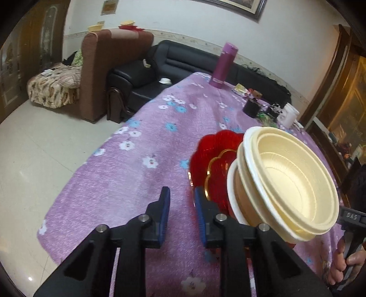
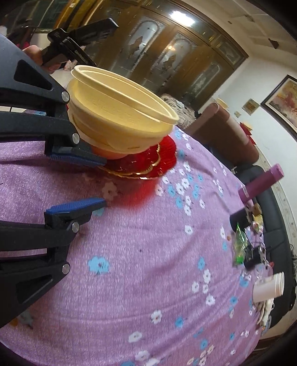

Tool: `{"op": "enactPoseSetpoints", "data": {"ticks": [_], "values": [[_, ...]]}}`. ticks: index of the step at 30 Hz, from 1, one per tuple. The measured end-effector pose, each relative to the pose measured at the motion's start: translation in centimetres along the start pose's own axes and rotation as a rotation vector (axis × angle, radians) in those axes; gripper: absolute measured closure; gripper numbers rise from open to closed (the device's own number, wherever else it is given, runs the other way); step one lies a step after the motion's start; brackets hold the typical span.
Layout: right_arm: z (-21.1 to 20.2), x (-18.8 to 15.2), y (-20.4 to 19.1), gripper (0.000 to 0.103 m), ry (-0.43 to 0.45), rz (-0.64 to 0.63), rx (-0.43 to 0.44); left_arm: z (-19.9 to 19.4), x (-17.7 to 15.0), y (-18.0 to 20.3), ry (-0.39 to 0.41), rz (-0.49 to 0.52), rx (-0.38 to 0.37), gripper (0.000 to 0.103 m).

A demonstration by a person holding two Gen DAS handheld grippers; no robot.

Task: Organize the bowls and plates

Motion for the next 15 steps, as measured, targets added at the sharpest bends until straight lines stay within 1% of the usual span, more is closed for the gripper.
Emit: {"op": "enactPoseSetpoints", "data": {"ticks": [3,6,8,9,12,14,15], "values": [[0.8,-0.1,-0.2,0.074,-0.011,-0.009,-0.007,0.5,0.1,0.2,-0.006,0.015,-0.001,0.082],[1.3,0.2,-0.7,0.079,-0.015,-0.022,-0.009,1.2,0.1,0.5,-0.022,0.03,0.002,0.082],[1.9,0.5,-1.1,0.087,-0.023,-0.032,-0.011,1.8,0.1,0.6,-0.032,0.039,0.005,0.082],[2.1,0.6,-1.2,0.088,-0.027,-0.035,-0.012,2.1,0.1,0.6,-0.037,0.042,0.006,0.082],[2.8,1.0,-1.4,0.089,-0.017,-0.044,-0.033,3.0,-0.1,0.7,-0.051,0.053,0.009,0.083],[2.9,1.1,-1.4,0.089,-0.01,-0.044,-0.032,3.6,-0.2,0.8,-0.057,0.058,0.005,0.085],[2.9,1.1,-1.4,0.089,-0.008,-0.045,-0.031,3.8,-0.3,1.0,-0.063,0.058,-0.002,0.088]]}}
Point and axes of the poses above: each gripper's, at about its wrist camera, not at the fingertips, and z roughly the way its jaws point, y to its right, x to its top, the point moved 7 cm from there along z, roughly the way its jaws point, and after that the axes turned 1 degree about -x, right-handed, at the moved point
